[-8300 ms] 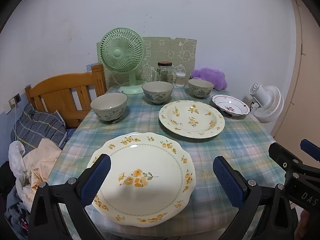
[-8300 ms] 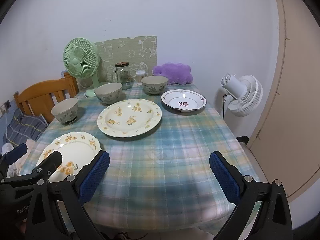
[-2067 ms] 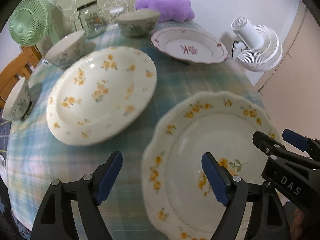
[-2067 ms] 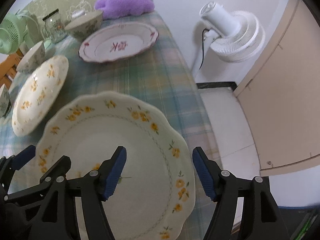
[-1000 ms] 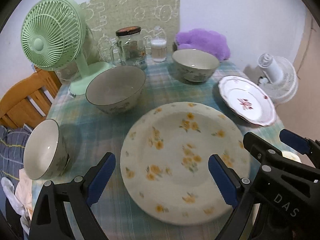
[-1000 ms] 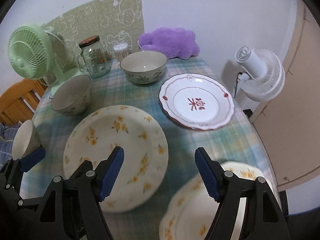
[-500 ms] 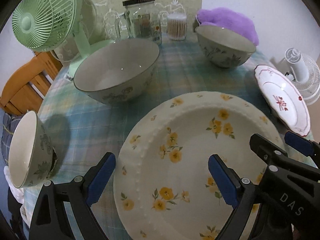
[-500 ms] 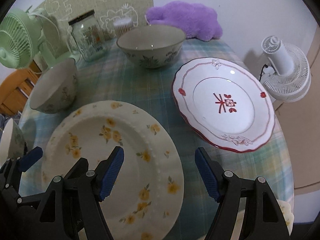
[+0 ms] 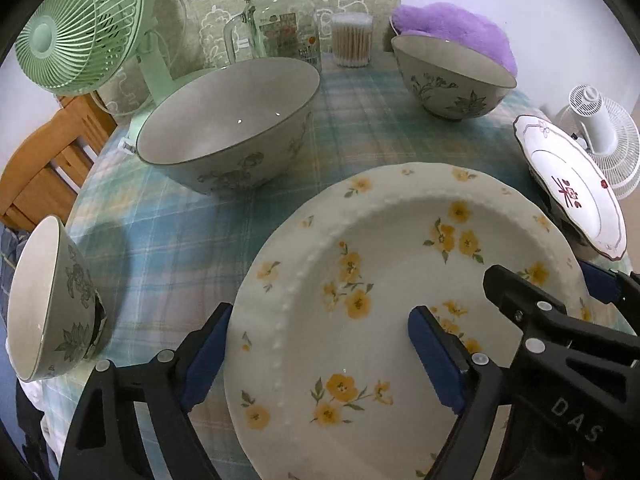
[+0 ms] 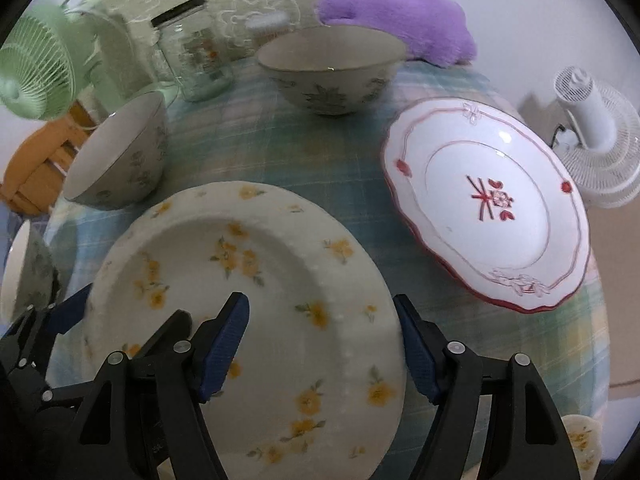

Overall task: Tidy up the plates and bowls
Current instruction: 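Lift the beaded-rim plate with both grippers toward the scalloped plate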

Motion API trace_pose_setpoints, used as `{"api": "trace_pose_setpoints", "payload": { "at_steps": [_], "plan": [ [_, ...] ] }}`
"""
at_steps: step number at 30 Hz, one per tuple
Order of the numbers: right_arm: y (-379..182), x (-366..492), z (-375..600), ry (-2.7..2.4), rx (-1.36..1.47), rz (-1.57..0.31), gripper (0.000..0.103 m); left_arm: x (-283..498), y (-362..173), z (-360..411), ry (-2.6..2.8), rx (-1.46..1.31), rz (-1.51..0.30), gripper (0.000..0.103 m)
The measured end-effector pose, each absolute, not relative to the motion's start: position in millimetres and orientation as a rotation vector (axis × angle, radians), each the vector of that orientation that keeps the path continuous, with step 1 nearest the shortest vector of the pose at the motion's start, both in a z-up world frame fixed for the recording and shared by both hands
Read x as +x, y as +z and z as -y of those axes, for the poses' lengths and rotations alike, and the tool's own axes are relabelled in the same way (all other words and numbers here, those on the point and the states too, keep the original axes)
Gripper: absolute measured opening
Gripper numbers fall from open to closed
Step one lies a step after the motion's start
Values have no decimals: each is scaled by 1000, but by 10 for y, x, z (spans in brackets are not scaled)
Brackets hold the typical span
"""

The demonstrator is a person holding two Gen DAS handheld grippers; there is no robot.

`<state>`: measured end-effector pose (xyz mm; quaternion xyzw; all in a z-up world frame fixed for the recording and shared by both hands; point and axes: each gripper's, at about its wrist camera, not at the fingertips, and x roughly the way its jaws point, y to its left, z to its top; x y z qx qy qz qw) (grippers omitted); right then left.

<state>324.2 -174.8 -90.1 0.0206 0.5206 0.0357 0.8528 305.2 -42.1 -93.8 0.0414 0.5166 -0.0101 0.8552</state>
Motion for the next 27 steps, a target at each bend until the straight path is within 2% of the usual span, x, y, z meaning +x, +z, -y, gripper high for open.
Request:
{"api": "trace_pose_setpoints", "payload": {
  "at_steps": [12, 15, 21, 23, 25, 27],
  "plan": [
    [-840, 3055, 1589, 110, 44, -1133, 76, 2841, -892, 195, -18, 32, -1130, 86],
    [-837, 2936, 1499, 145, 43, -1147, 76, 2705, -880, 57, -10, 25, -1145, 81],
    [-861, 2665, 1317, 181, 22, -1165, 75, 2438, -881, -120, -13, 30, -1156, 80],
    [-874, 2608, 1304, 187, 37, -1176, 75, 2383, -880, -195, -17, 13, -1149, 76],
    [-889, 2572, 1325, 180, 55, -1180, 72, 2355, -874, -223, -18, 20, -1135, 70],
    [-893, 2553, 1337, 163, 47, -1177, 63, 2348, -878, -202, -17, 38, -1131, 69]
  ]
}}
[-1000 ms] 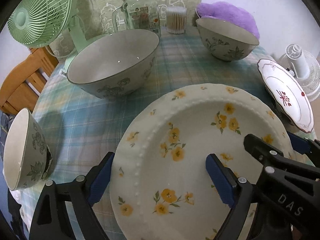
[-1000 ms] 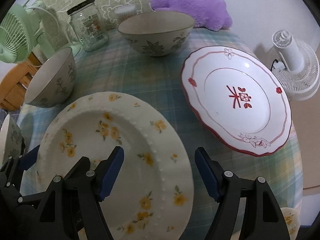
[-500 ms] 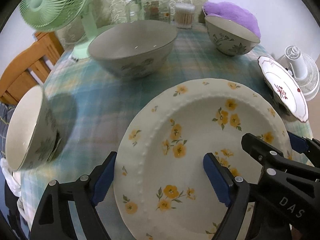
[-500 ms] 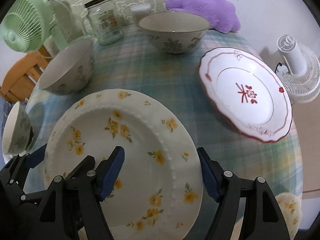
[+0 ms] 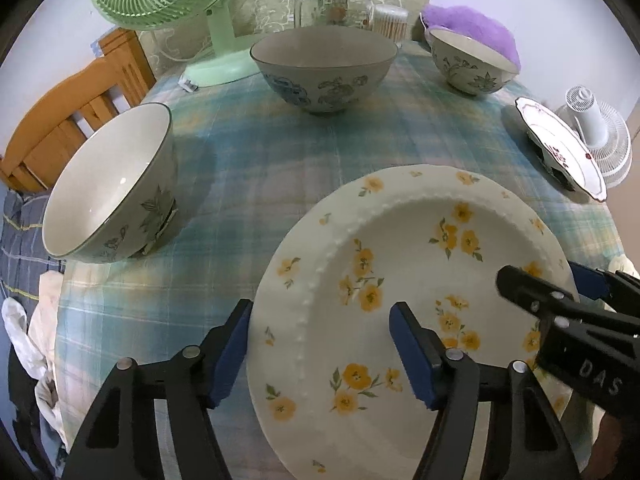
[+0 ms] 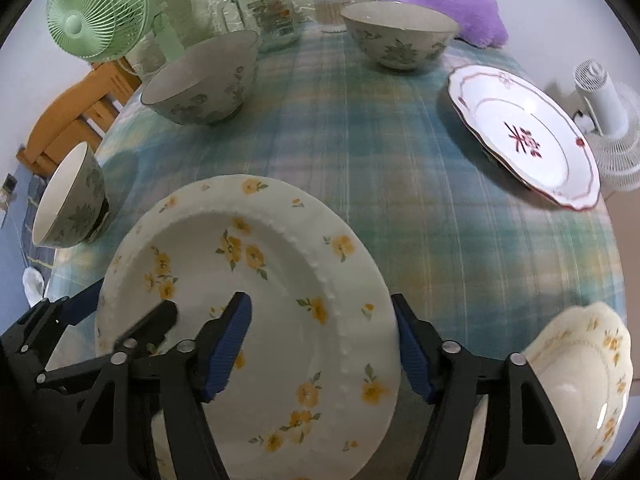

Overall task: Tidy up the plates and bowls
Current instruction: 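Lift the beaded-rim plate with both grippers toward the scalloped plate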

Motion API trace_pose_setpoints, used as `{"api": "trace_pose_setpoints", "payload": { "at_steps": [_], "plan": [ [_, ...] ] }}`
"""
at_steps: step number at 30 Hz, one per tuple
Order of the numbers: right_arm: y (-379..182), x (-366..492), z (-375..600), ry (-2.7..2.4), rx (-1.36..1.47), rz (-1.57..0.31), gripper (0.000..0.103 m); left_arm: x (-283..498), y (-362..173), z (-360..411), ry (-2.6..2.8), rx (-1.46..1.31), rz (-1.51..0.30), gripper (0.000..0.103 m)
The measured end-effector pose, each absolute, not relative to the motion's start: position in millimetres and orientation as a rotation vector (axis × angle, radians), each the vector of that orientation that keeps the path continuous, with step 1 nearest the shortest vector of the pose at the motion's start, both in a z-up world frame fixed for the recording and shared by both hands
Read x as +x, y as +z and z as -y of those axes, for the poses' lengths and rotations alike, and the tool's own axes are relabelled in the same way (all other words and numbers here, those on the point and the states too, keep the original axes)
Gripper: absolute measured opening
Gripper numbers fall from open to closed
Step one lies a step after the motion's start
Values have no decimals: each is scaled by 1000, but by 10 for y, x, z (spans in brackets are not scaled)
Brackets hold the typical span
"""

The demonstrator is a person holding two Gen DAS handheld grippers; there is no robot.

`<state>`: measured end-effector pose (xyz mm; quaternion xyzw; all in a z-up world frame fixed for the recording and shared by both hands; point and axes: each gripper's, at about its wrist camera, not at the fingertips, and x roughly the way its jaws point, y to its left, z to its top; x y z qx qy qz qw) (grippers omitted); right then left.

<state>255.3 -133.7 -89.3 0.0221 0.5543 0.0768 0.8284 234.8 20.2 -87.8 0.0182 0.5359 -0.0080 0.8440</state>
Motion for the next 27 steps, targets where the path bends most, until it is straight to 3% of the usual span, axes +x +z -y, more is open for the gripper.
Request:
{"api": "trace_pose_setpoints", "payload": {
  "at_steps": [2, 11, 16, 27],
  "plan": [
    [-907, 2544, 1334, 144, 19, -1178, 57, 2338, -896, -152, -4, 81, -1124, 69],
    [-944, 2514, 1279, 128, -60, -1147, 57, 2343, -935, -184, -16, 37, -1119, 77],
    [-939, 2518, 1260, 101, -65, -1156, 59, 2377, -914, -220, -7, 7, -1136, 71],
    [-866, 2322, 1255, 12, -18, -1211, 59, 2199, -766, -206, -51, 28, -1158, 70]
  ]
}}
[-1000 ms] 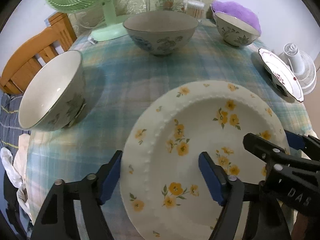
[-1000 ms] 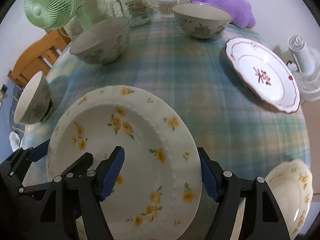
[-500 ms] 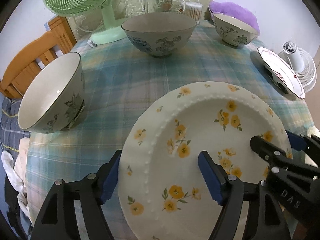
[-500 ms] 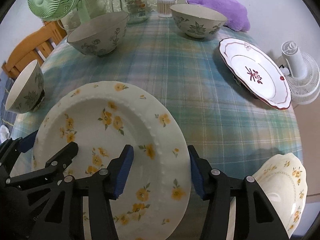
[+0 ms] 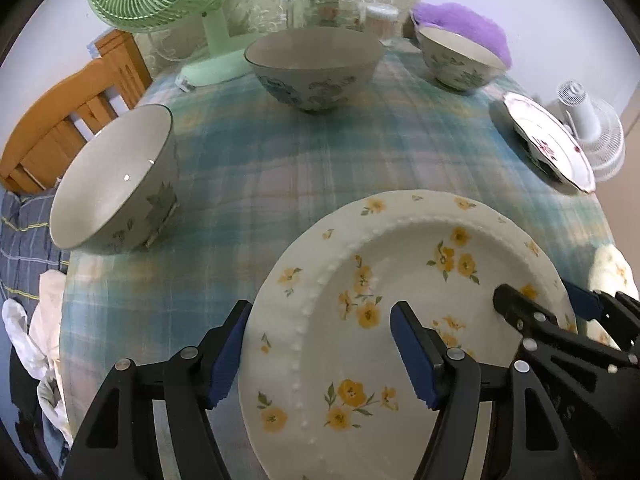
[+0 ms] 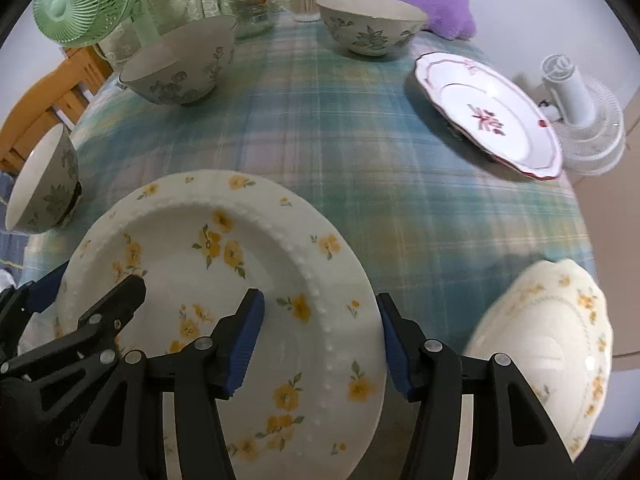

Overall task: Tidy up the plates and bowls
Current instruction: 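Lift the beaded-rim plate with both grippers toward the scalloped plate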

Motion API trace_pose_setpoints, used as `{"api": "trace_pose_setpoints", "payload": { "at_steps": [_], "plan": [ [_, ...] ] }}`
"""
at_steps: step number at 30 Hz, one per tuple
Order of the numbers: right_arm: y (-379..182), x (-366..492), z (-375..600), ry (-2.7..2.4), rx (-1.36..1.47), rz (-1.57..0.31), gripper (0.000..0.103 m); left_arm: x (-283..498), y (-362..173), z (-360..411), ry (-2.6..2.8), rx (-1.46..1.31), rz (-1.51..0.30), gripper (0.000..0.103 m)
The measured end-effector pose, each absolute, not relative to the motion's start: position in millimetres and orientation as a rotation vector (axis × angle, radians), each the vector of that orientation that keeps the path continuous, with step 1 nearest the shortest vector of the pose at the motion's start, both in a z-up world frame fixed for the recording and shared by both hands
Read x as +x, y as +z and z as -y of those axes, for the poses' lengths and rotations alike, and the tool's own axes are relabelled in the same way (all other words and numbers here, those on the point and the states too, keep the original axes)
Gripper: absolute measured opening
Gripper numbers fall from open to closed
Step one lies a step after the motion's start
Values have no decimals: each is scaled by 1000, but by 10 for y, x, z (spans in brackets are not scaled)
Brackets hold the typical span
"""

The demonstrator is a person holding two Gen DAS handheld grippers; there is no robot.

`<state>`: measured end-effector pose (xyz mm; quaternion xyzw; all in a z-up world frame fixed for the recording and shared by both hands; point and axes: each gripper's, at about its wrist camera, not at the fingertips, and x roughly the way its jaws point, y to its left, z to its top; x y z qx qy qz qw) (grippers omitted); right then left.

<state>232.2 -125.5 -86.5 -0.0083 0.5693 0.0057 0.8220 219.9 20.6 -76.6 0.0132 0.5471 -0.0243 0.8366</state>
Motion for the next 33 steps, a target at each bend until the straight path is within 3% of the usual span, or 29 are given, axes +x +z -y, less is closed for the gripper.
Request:
{"api": "trace_pose_setpoints", "payload": {
  "at_steps": [19, 33],
  "plan": [
    [-337, 1692, 1292, -135, 23, -1117, 60, 1730, -304, -149, -170, 51, -1061, 70],
    [-230, 1528, 1778, -137, 51, -1094, 59, 1600, -209, 360, -176, 91, -1036, 70]
  ]
}}
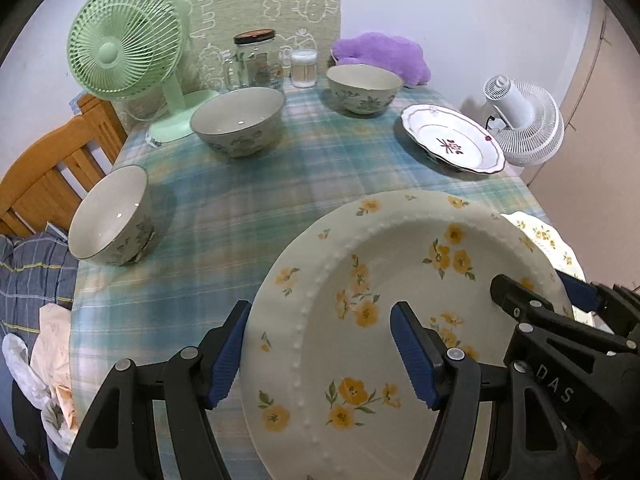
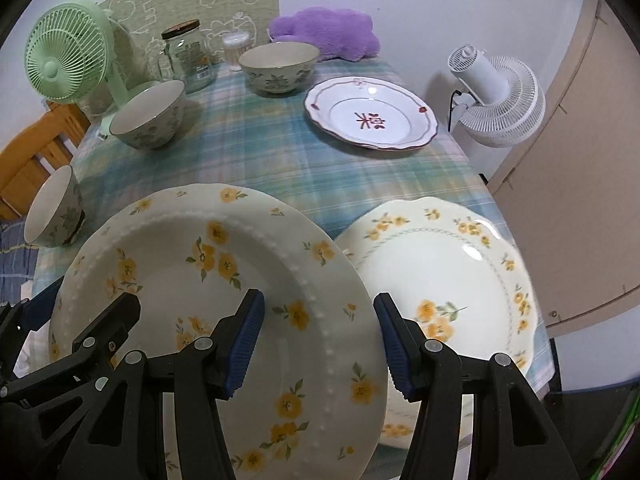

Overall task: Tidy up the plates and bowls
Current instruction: 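Lift the beaded-rim plate with both grippers toward the scalloped plate, then lower the beaded-rim plate onto the scalloped plate with both grippers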

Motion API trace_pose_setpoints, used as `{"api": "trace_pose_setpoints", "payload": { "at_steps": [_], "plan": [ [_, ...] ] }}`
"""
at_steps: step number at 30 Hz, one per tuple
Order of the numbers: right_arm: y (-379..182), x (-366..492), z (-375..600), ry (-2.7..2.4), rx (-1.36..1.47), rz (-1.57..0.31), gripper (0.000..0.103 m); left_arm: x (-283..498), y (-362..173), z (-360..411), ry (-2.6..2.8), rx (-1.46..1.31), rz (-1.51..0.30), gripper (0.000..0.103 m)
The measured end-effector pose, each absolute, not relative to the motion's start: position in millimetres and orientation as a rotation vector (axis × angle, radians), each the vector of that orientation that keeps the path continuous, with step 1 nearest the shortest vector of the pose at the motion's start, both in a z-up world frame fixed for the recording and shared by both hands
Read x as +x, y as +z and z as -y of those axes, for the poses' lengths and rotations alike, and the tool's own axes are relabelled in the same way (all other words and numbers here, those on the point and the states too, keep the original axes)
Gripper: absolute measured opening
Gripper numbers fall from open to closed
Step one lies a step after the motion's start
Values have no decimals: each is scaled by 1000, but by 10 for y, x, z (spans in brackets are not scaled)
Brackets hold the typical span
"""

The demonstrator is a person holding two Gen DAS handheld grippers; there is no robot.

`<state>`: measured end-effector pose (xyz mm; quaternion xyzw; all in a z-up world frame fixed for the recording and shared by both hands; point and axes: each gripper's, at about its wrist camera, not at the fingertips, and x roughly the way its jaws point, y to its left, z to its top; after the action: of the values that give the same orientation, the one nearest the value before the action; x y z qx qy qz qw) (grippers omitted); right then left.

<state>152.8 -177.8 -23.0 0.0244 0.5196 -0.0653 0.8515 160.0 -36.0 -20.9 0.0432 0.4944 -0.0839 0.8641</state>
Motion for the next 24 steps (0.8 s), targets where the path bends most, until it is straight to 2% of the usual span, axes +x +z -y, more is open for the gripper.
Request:
{"api": "trace_pose_setpoints", "payload": {
  "at_steps": [24],
  "plan": [
    [-284, 1634, 3141, -78, -16, -1130, 59, 1566, -392, 1668, -131, 10, -1097, 70]
  ]
}}
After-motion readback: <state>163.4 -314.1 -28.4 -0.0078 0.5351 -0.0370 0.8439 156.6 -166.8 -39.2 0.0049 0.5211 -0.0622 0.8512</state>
